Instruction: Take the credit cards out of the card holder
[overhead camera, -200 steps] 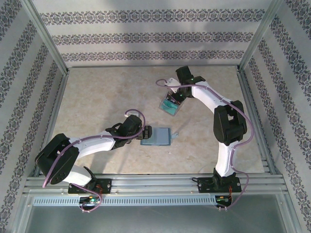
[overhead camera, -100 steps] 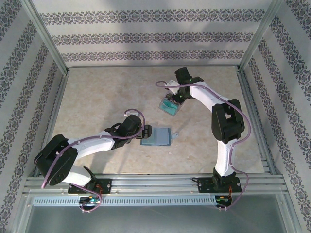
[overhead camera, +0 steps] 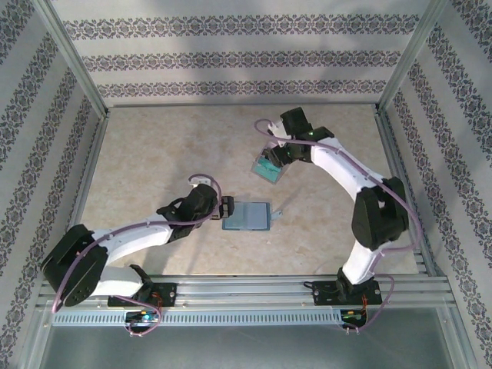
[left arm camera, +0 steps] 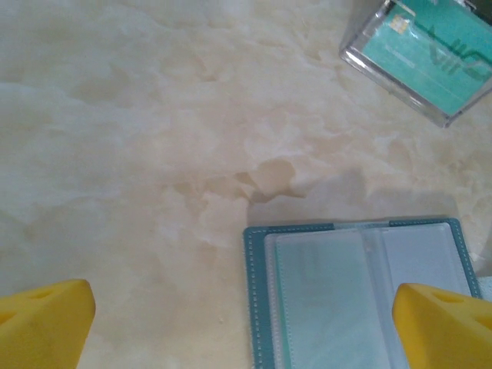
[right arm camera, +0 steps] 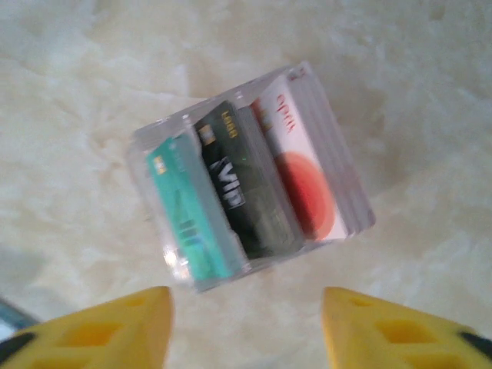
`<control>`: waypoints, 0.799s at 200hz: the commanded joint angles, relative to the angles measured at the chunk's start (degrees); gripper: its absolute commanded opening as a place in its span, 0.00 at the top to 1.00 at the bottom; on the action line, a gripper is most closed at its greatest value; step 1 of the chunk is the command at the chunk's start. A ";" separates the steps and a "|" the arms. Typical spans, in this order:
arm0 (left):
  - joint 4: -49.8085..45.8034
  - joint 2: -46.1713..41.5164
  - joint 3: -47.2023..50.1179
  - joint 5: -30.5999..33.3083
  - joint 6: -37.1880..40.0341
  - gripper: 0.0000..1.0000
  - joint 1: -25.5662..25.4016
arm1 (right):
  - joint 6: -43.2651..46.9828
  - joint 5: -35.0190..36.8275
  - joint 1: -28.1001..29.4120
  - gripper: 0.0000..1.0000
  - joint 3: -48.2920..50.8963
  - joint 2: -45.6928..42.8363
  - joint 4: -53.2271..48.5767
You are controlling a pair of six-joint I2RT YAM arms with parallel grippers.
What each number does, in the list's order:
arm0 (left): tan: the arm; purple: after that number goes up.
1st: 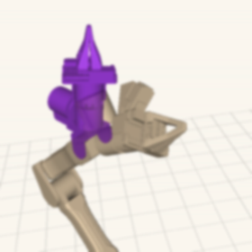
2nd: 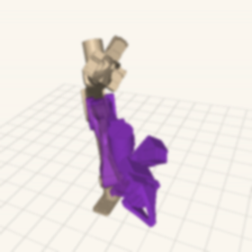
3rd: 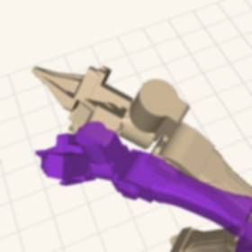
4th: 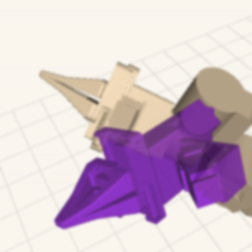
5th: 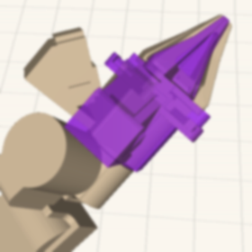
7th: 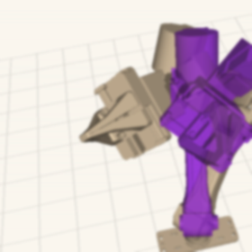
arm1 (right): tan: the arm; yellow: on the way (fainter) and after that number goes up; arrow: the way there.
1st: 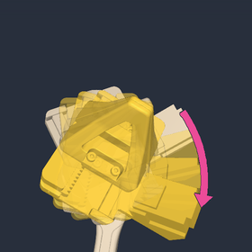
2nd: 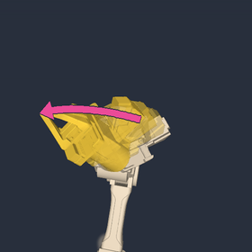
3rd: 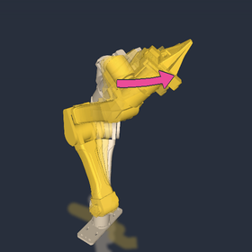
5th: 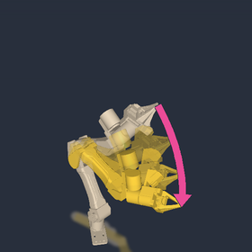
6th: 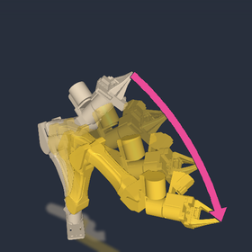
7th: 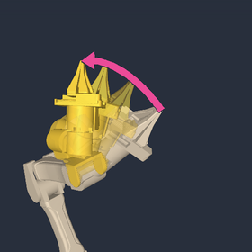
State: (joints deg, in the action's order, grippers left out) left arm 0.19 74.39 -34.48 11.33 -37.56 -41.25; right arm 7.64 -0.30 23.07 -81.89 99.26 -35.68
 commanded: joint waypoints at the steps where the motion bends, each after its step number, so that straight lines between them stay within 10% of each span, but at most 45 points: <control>1: -2.16 -3.43 1.96 5.20 -0.84 0.01 -0.32 | -10.58 -0.30 2.54 0.36 5.73 -4.20 1.96; 43: -2.03 -9.07 4.81 8.01 -0.84 0.01 0.12 | -16.72 -0.22 8.20 0.28 15.44 -13.47 7.28; 68: -3.56 -11.13 5.31 9.76 -1.09 0.01 0.38 | -20.04 0.49 11.86 0.02 18.39 -17.55 7.94; 160: -7.92 -19.68 8.28 12.98 -2.51 0.01 1.52 | -27.62 -2.69 26.06 0.02 24.98 -17.87 16.64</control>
State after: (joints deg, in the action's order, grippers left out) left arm -4.08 56.99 -27.09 21.76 -39.29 -40.71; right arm -18.76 -2.79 45.23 -57.60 81.17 -24.75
